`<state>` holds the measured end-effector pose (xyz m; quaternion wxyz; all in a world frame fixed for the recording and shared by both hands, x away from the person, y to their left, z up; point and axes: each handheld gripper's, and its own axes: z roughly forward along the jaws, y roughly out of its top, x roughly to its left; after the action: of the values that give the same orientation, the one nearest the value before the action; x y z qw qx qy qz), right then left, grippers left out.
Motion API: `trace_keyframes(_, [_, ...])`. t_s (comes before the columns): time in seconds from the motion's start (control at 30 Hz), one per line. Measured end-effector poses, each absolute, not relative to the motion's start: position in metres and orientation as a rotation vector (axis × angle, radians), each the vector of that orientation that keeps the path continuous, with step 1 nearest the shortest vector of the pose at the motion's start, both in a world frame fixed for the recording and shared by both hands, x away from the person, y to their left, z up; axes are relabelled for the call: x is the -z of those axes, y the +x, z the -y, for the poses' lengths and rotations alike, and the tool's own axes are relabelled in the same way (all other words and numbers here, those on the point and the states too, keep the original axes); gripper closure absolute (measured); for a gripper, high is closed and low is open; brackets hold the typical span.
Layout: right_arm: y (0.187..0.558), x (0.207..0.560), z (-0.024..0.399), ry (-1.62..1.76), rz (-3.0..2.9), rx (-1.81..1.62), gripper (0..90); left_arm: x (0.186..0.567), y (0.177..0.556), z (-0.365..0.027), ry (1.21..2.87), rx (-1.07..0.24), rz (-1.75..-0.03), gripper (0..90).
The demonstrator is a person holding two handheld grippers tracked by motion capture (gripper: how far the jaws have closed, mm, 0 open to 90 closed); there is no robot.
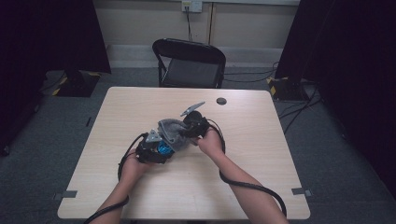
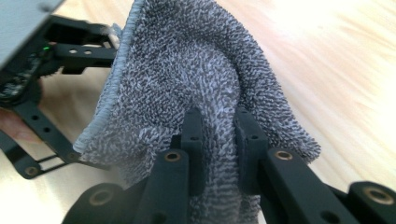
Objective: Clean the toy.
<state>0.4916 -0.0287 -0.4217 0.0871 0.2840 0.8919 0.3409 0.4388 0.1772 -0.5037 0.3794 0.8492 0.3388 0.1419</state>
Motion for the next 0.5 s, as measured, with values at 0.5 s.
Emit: trace_keyframes(0.5, [0.477, 0.447, -0.018, 0.741, -2.752, -0.966, 76.6, 0.503, 0.439, -0.178, 2.174, -0.371, -0.862, 24.0])
